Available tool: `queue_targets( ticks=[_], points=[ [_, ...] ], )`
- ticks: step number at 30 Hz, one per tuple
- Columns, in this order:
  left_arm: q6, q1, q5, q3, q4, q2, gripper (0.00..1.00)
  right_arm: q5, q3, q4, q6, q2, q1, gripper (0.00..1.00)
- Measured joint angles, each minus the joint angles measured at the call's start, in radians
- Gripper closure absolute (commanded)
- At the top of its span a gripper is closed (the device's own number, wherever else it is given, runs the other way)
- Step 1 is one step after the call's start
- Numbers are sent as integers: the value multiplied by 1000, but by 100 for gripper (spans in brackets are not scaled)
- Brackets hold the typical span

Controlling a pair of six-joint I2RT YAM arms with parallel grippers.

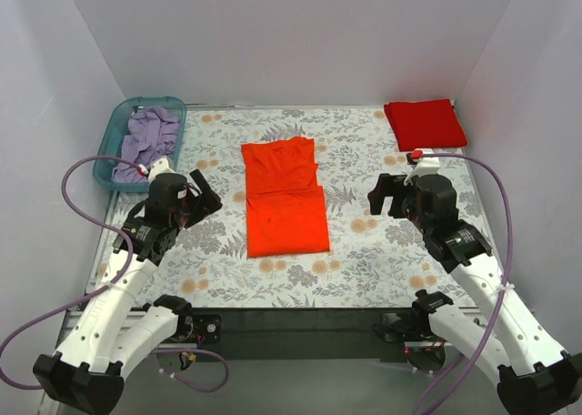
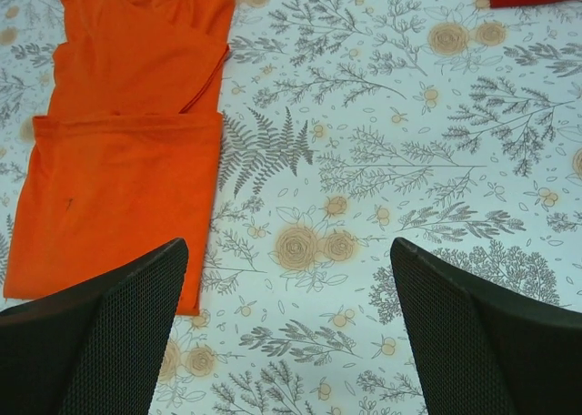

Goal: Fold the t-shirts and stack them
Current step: Fold the tshirt

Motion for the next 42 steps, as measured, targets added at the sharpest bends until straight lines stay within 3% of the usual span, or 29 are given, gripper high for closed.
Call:
queue_targets(
  ticks=[2,3,8,10,15,25,42],
  points=[
    [24,0,25,-30,25,2,8,-2,-20,0,1,6,0,3],
    [38,0,48,-48,40,4,8,-14,-30,0,0,21,0,13],
    [57,0,144,-86,85,60,9,-137,-43,-3,13,184,20,27],
    [47,0,182,-92,105,104,12,-150,-42,-11,34,254,58,35],
    [0,-27,249,-127,121,225,13,-128,7,-37,108,428,211,42],
    [-71,-158,272,-132,121,440,12,-101,93,-40,232,679,317,45],
    [-98,-178,272,-132,121,511,13,-90,157,-82,296,831,369,58]
  ],
)
